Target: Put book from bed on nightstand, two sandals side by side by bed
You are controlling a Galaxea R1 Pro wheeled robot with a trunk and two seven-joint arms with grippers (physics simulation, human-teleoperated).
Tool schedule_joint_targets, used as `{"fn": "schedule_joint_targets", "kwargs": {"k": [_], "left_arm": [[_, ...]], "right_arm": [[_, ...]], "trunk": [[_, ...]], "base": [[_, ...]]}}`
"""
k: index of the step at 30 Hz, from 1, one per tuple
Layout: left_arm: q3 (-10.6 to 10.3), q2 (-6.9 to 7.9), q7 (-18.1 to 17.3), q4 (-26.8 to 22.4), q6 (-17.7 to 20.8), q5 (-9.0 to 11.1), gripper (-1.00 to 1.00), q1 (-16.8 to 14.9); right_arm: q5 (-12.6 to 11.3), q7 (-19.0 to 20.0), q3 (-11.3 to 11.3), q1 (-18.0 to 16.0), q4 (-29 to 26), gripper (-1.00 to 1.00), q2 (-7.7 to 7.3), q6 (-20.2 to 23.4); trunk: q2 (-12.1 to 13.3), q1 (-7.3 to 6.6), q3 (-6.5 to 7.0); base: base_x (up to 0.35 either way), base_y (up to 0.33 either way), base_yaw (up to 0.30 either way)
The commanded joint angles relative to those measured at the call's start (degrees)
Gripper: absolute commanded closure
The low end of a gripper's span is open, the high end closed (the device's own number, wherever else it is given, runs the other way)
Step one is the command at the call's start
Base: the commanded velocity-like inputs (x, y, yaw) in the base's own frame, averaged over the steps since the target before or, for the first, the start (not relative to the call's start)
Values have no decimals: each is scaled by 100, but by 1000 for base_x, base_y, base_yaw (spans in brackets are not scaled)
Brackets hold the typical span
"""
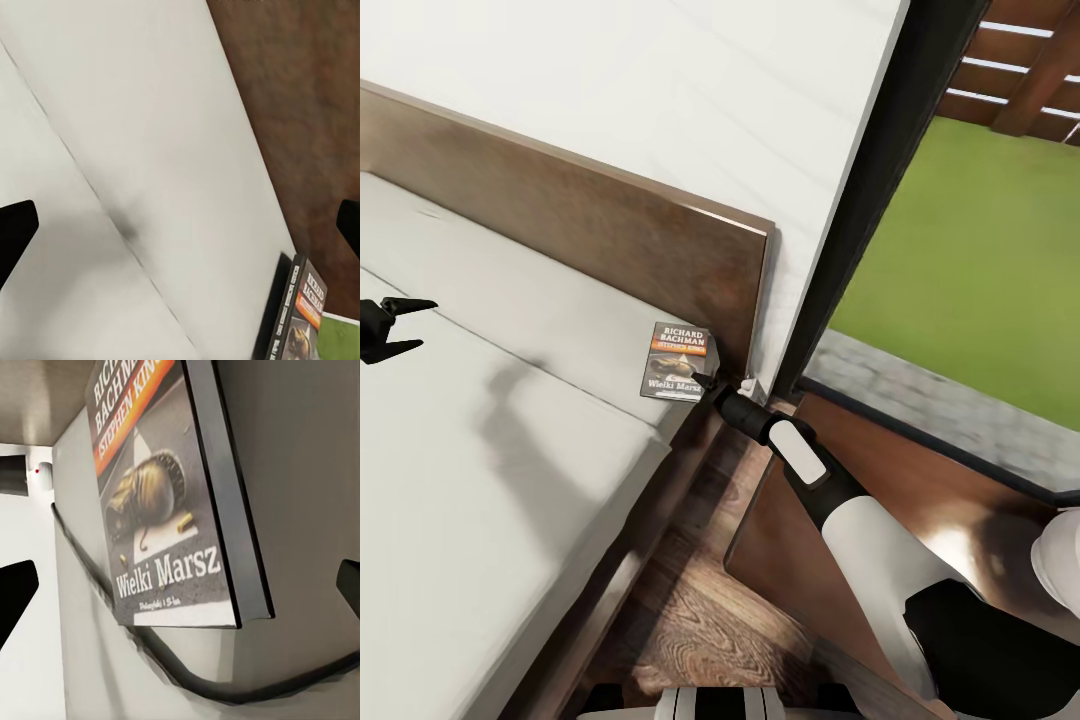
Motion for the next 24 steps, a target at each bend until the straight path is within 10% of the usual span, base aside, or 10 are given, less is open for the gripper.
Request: {"fn": "schedule_joint_targets", "kwargs": {"k": [1, 24], "left_arm": [[27, -1, -37, 2, 21, -41, -100, -5], [27, -1, -37, 2, 21, -41, -100, -5]], "right_arm": [[-29, 6, 3, -3, 3, -100, 0, 15], [-13, 6, 2, -7, 6, -100, 0, 24]], "trunk": [[-1, 0, -3], [-1, 0, -3]], "base": [[0, 0, 0], [0, 0, 0]]}}
